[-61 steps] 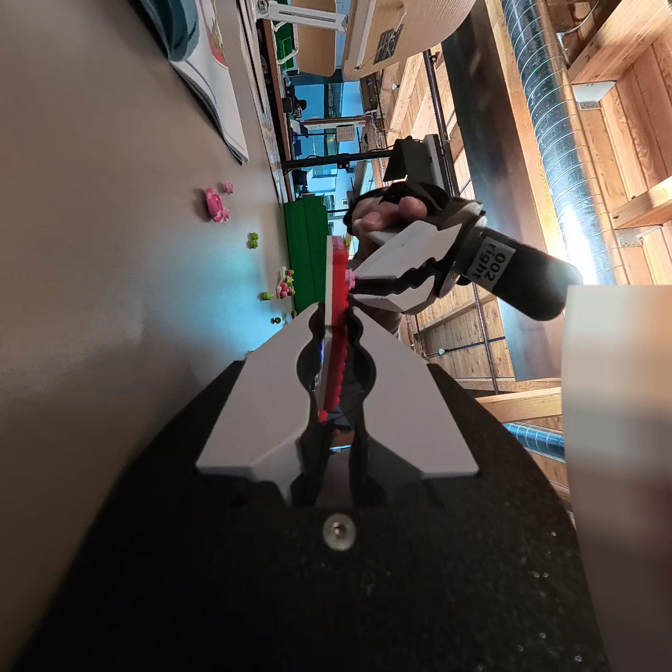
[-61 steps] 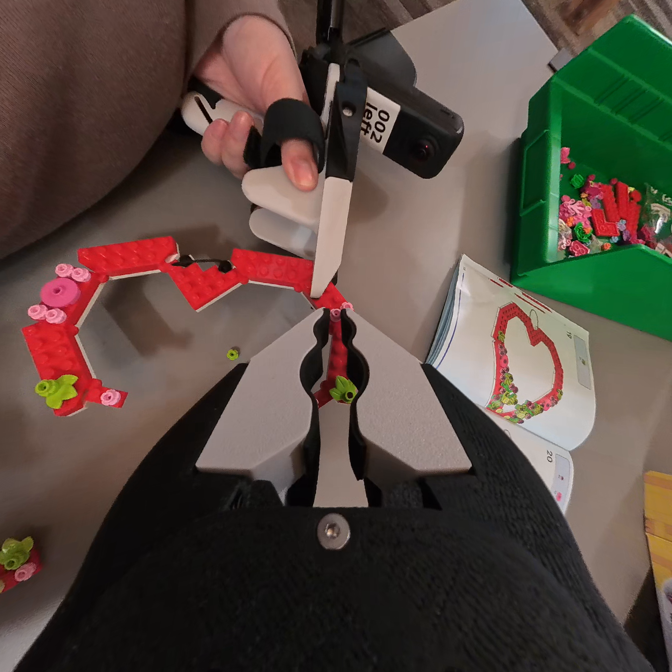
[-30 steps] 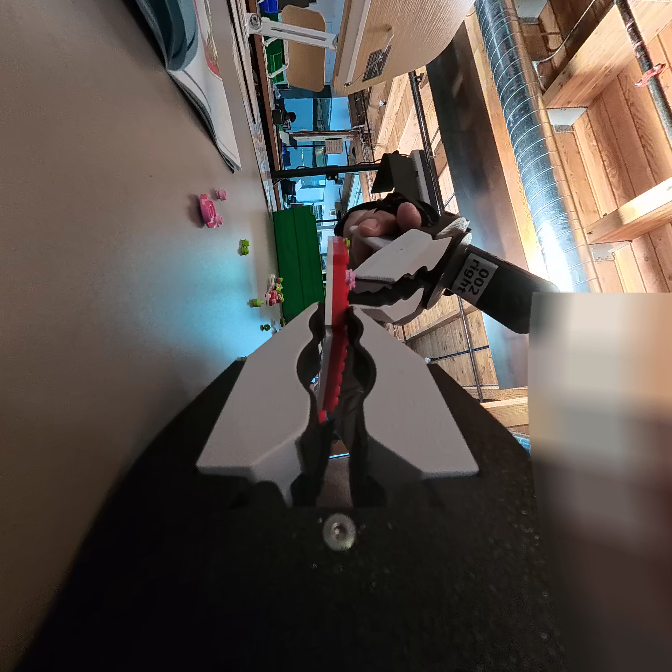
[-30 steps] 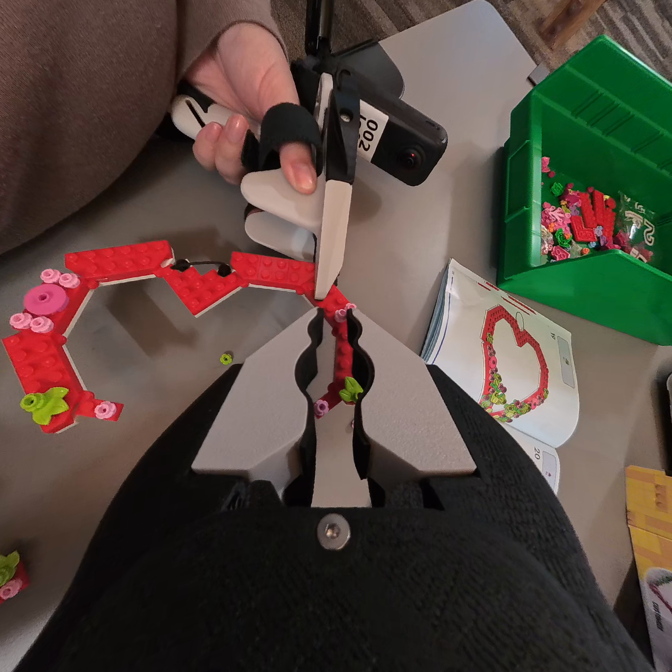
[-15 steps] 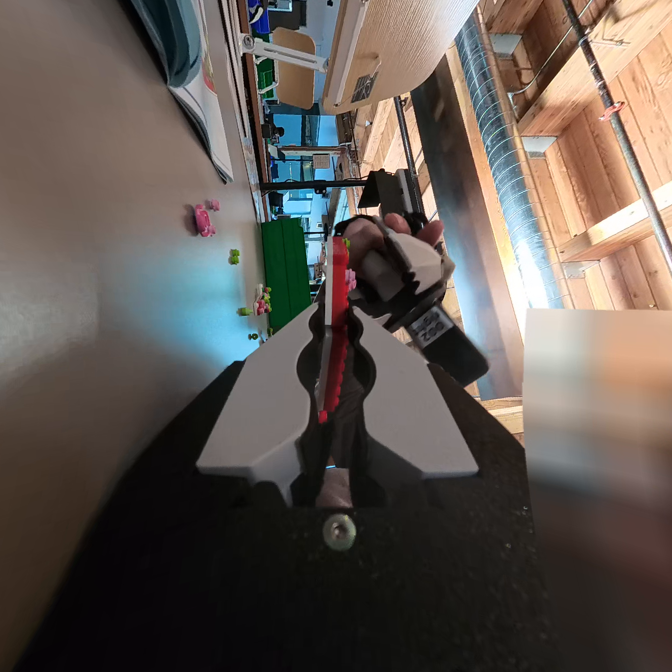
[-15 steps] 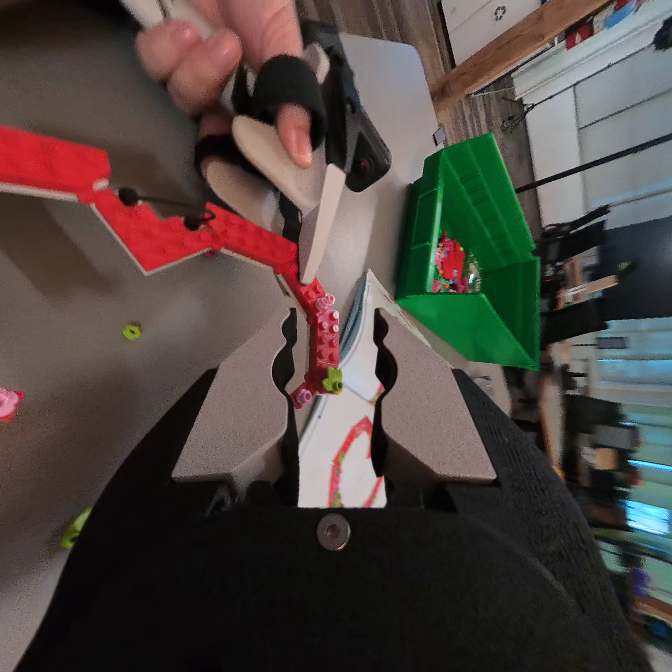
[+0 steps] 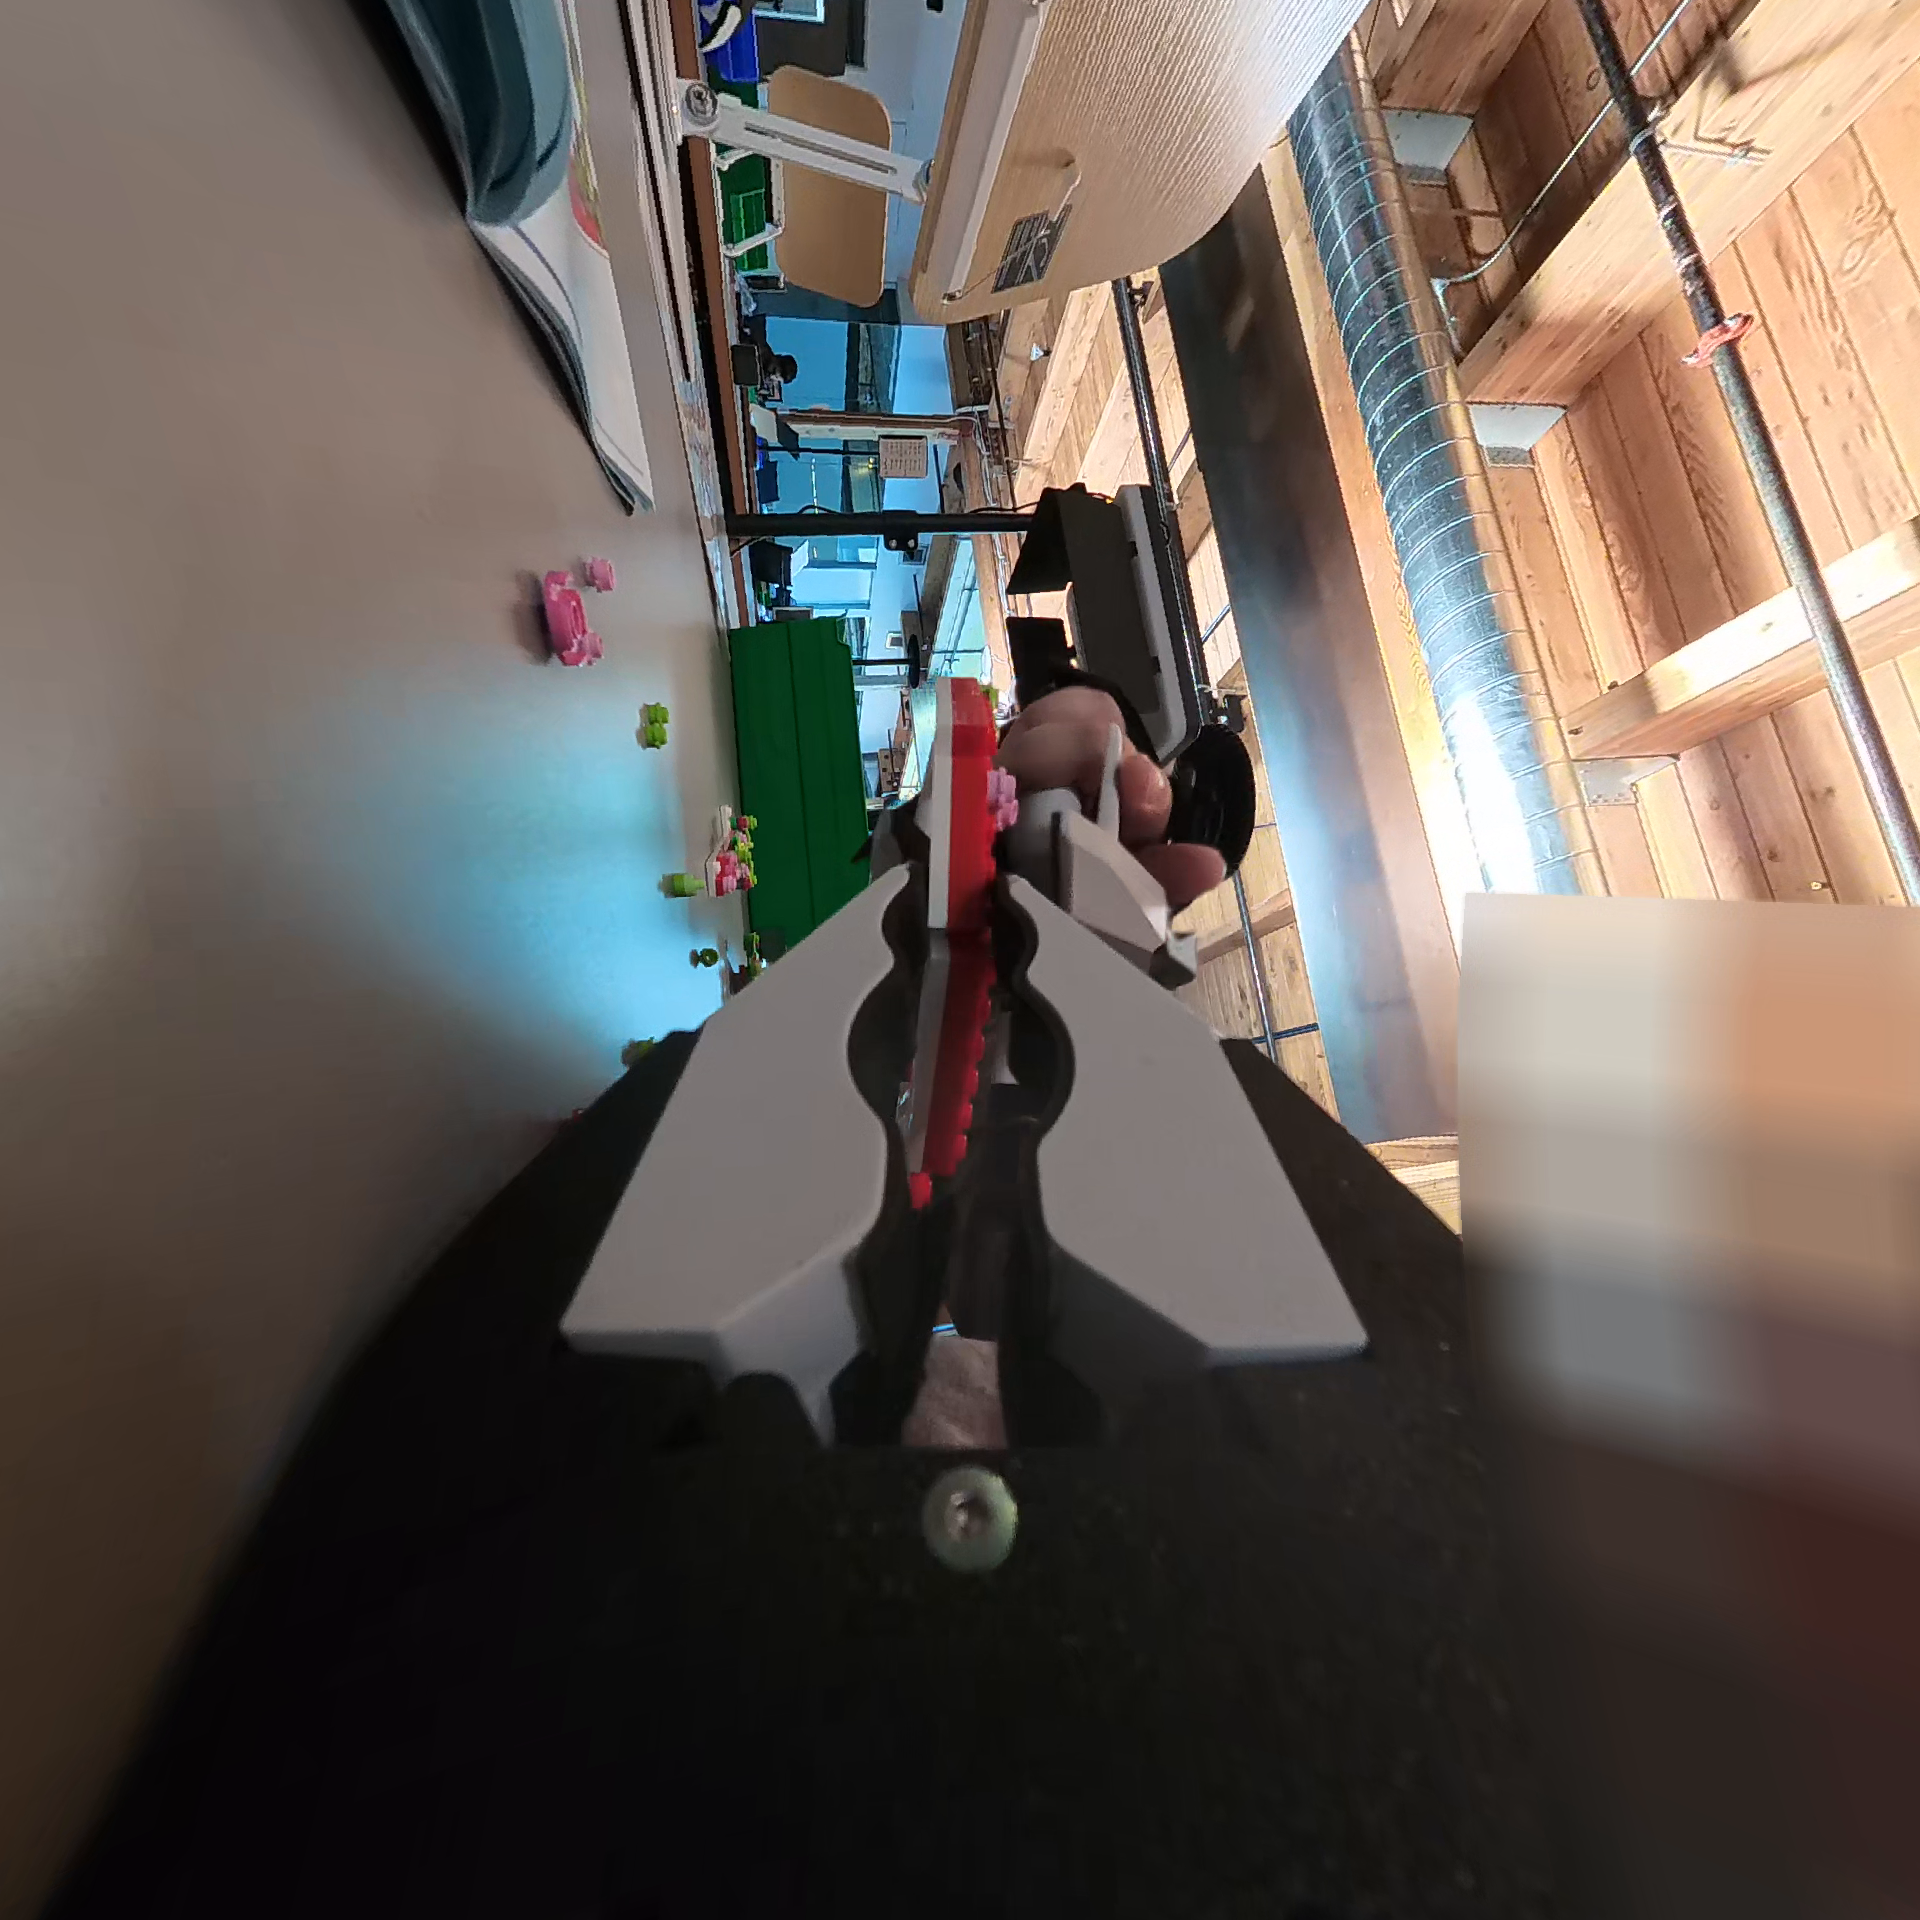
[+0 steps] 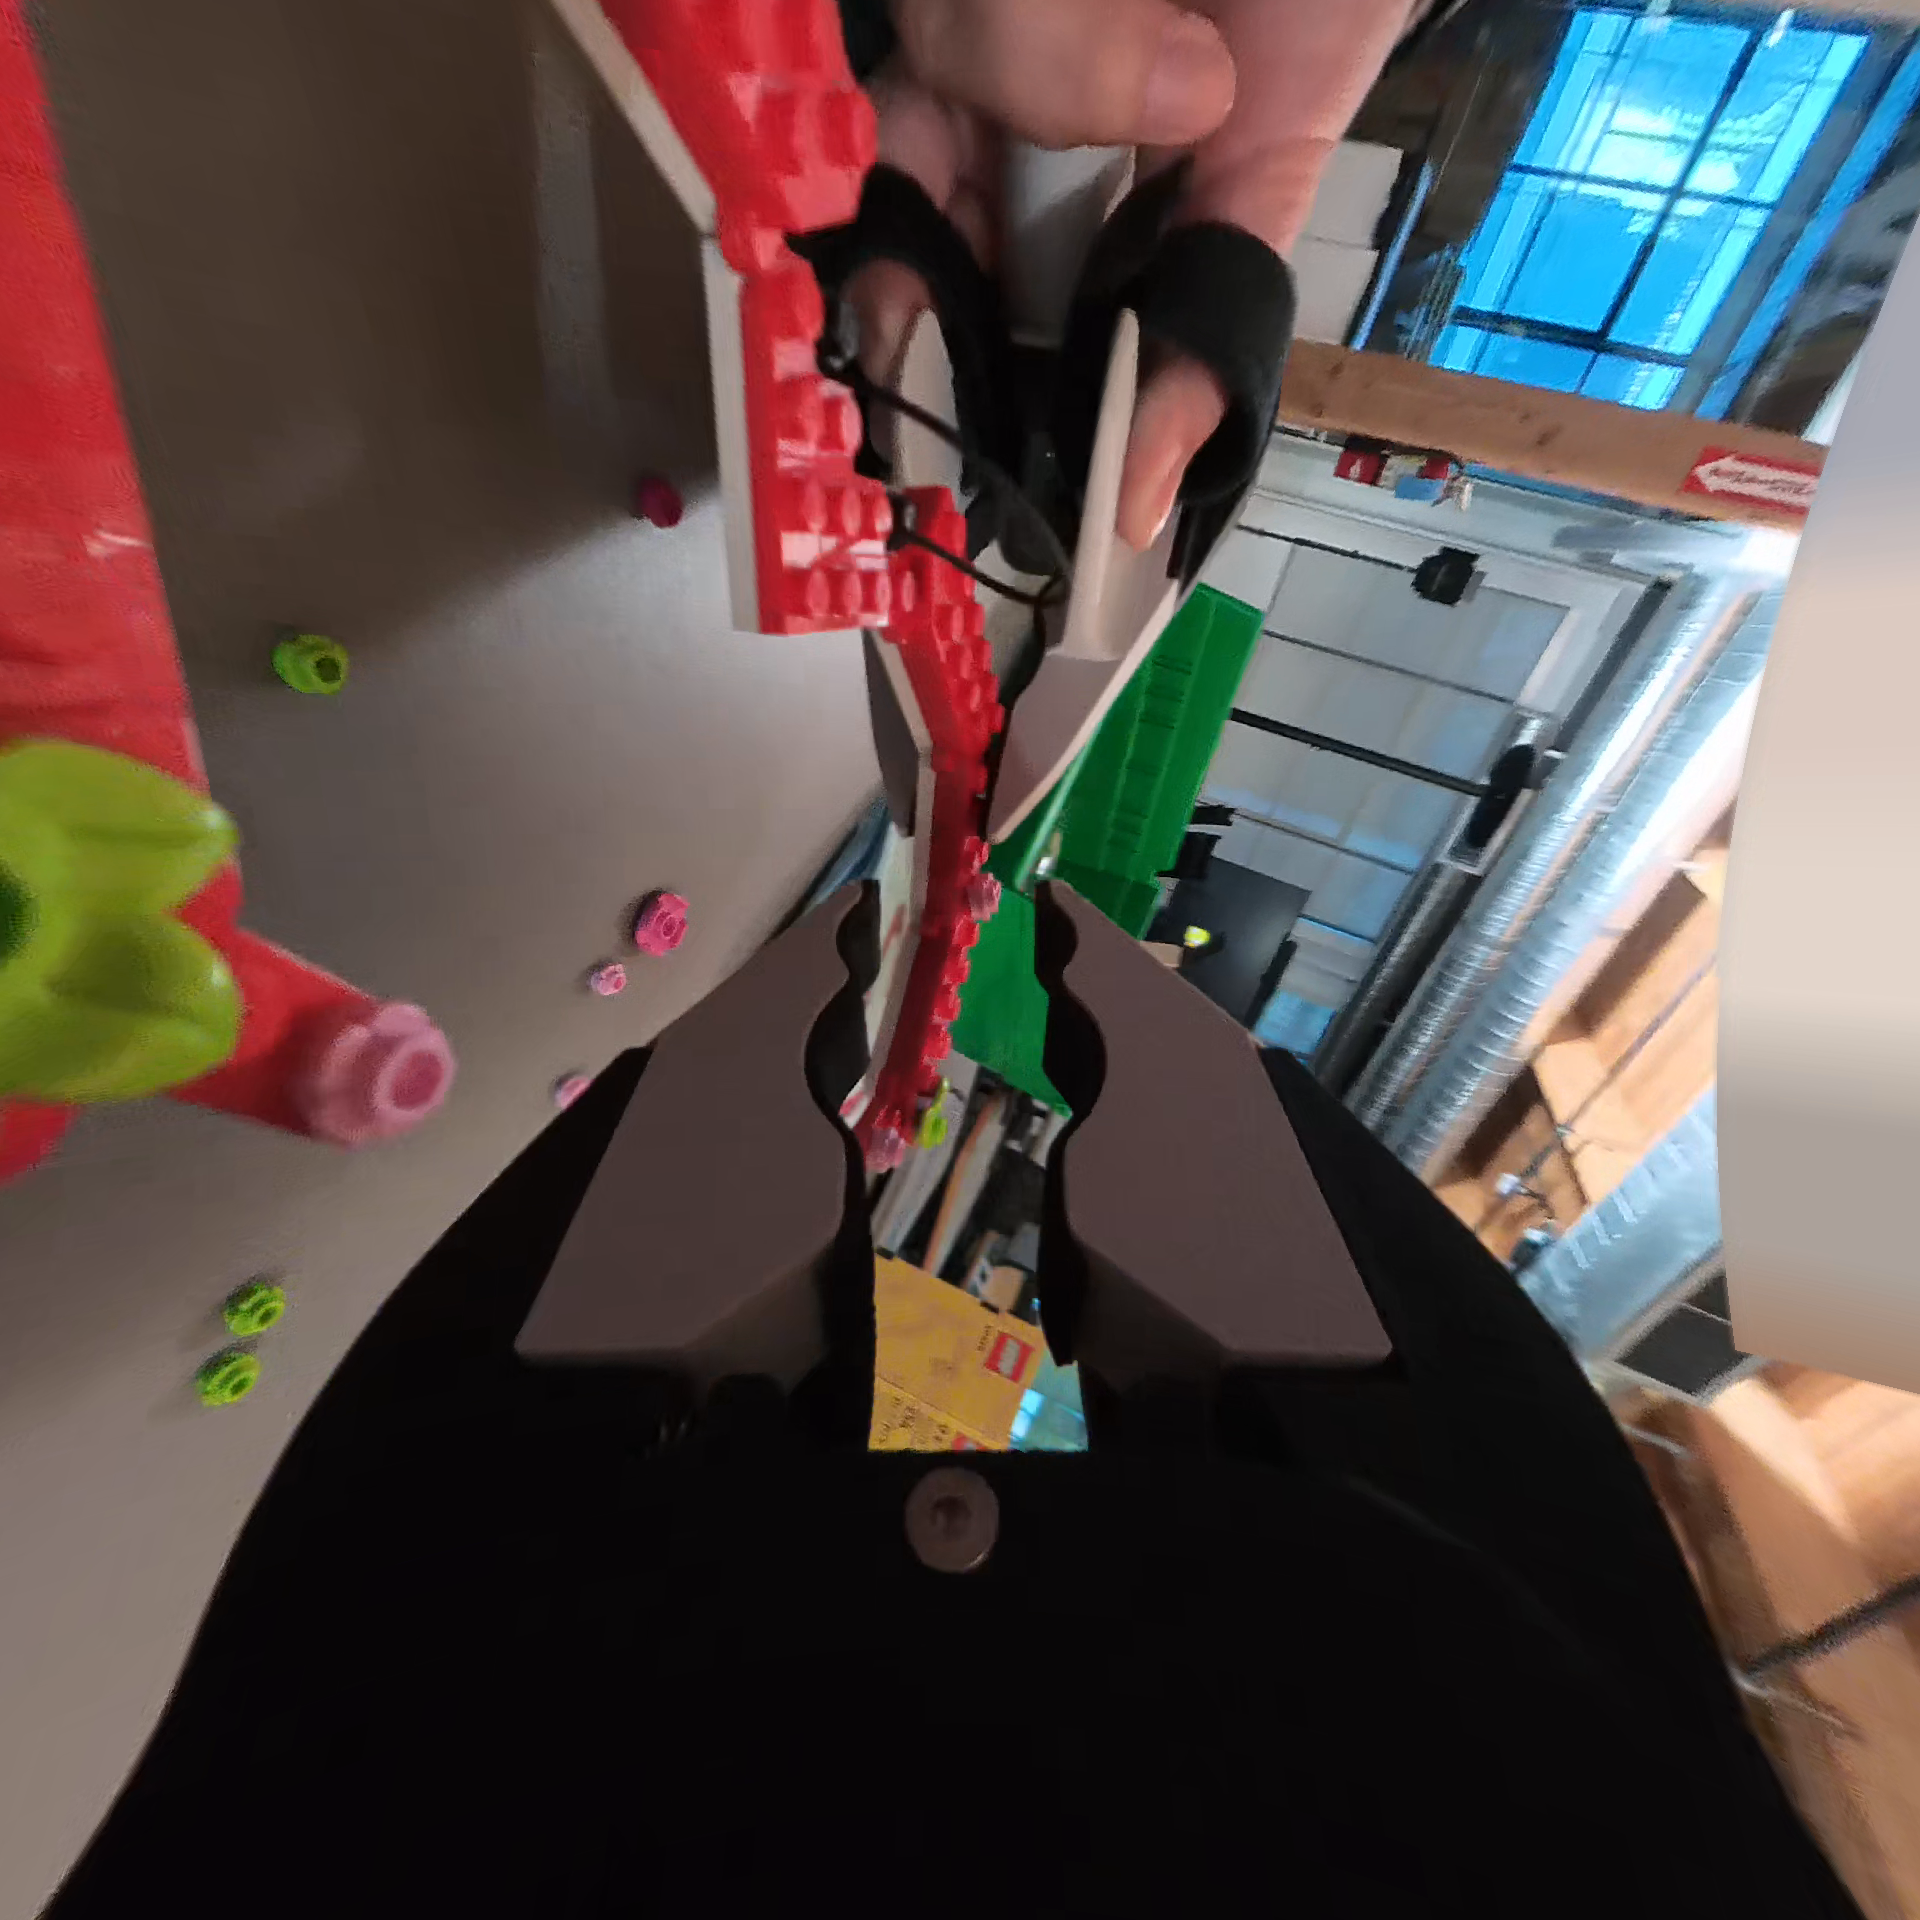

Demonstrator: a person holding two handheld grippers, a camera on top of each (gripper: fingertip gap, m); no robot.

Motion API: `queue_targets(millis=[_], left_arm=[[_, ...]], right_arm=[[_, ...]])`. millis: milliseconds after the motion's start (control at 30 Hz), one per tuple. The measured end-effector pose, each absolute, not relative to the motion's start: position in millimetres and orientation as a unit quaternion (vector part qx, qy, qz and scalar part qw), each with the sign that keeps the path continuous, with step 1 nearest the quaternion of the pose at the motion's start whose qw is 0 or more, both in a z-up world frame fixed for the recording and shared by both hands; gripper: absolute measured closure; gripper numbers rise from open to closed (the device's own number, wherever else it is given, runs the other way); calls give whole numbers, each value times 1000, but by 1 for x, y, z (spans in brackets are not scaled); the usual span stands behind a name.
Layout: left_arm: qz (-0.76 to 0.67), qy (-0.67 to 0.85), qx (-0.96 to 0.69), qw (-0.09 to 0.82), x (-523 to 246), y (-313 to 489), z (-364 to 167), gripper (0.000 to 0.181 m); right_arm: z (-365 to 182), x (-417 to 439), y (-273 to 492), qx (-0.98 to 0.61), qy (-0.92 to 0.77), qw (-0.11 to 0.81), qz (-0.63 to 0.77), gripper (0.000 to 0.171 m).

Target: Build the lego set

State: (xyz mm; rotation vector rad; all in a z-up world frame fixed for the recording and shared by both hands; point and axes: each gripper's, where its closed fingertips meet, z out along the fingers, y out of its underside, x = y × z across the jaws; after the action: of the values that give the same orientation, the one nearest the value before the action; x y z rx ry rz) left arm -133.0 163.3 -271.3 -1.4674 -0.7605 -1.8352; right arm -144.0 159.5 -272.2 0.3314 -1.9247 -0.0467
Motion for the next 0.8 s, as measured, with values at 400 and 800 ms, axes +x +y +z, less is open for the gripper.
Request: queue_targets(millis=[400, 800], left_arm=[[-717, -296, -545, 318, -131, 162, -267, 173], [-719, -300, -540, 318, -133, 161, -266, 173]], right_arm=[[-271, -146, 160, 159, -791, 589, -51, 157], [-271, -149, 162, 87, -808, 581, -33, 160]])
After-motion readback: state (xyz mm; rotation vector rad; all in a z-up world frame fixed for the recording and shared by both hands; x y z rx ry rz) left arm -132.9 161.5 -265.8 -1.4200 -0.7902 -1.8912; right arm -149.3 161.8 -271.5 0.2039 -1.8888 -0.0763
